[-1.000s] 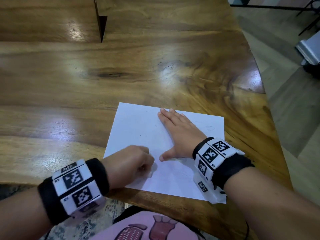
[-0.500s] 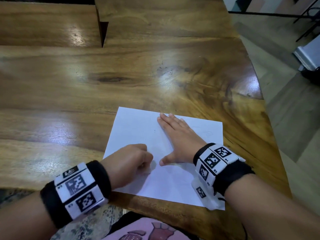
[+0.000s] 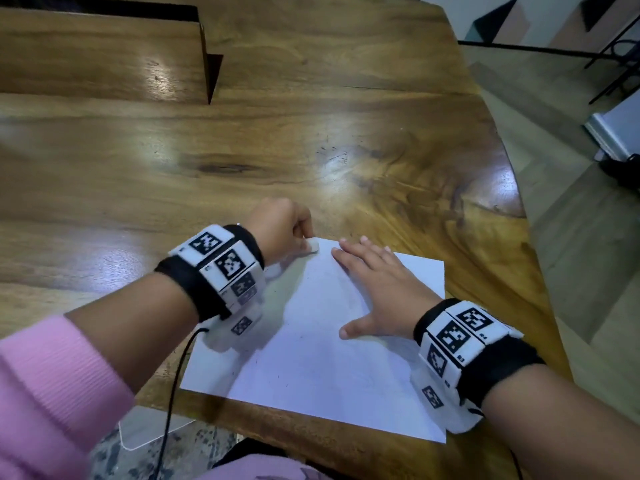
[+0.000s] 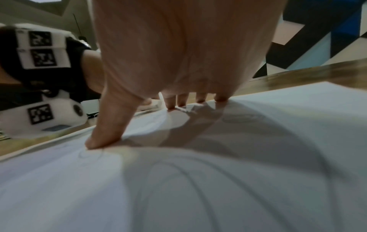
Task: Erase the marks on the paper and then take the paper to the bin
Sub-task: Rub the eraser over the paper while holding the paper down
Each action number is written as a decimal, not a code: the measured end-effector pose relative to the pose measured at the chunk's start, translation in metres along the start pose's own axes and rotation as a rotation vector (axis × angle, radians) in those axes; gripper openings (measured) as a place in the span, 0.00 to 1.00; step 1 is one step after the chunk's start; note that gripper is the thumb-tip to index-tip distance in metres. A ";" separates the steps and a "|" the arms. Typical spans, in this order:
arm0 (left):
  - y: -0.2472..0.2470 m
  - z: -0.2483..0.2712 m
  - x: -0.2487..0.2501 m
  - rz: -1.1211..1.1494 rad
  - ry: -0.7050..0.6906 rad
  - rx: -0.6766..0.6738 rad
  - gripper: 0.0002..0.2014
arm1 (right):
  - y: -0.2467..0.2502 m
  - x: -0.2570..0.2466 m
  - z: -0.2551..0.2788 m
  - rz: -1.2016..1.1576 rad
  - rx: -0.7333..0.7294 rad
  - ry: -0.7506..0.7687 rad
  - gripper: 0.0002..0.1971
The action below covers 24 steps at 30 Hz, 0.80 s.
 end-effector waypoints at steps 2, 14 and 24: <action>-0.002 -0.002 0.005 -0.026 -0.008 0.017 0.06 | 0.000 -0.001 0.000 -0.003 0.013 -0.011 0.58; -0.010 0.009 -0.006 -0.009 0.008 0.001 0.10 | -0.004 -0.001 -0.002 0.027 0.019 -0.013 0.56; -0.016 0.010 -0.007 -0.046 -0.002 -0.070 0.10 | -0.004 -0.001 -0.002 0.027 0.021 -0.015 0.56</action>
Point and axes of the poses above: each hand's wrist, its own z-axis away from the middle knuckle, its own y-axis out of the back of the hand, x = y × z, the point moved 7 cm from there along -z, towards the middle knuckle, and after that the axes turned 5 degrees about y, right-handed, at the moved point
